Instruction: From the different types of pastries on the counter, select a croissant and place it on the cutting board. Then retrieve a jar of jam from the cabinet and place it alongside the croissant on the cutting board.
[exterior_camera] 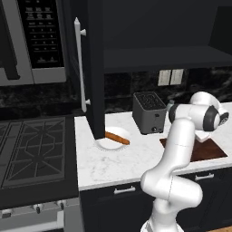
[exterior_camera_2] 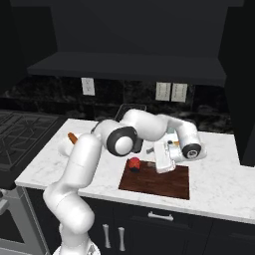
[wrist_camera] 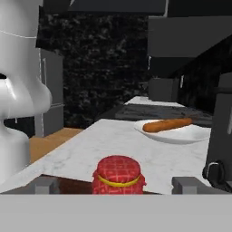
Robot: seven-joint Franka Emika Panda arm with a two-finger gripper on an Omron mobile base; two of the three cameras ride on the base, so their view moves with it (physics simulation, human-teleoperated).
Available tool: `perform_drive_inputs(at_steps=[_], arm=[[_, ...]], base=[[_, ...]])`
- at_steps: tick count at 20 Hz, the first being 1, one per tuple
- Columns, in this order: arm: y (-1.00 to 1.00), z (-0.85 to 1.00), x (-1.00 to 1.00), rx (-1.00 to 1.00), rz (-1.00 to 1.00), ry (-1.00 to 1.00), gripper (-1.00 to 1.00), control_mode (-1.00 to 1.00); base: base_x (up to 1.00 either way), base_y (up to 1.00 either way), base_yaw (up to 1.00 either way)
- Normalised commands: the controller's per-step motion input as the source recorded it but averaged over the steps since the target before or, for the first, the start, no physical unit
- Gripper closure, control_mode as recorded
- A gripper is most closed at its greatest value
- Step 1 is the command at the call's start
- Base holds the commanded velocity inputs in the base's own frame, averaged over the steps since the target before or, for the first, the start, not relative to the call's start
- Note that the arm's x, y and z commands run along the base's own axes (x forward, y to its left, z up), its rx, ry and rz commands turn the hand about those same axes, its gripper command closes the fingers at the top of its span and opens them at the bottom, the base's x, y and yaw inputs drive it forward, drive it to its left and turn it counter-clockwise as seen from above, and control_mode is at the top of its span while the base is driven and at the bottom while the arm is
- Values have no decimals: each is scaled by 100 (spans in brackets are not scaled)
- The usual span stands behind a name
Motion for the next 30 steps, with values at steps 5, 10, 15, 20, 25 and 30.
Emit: perform_drive_inputs(at_steps=[5, 10, 15, 20, 25, 30], arm=[[-12, 0, 13, -12, 8, -9, -100, -100], [-26, 4, 7, -13, 7, -15, -100, -100], [-2, 1, 30, -12, 2, -12, -100, -100], [-4, 4, 41, -11, 10, -8, -100, -100], [-4, 0, 44, -18, 6, -17, -100, -100], [0, -5, 21, -3, 0, 3, -100, -100]], base=[[0, 0, 0], [0, 0, 0], [0, 0, 0], [0, 0, 0], [0, 0, 0], [0, 0, 0]])
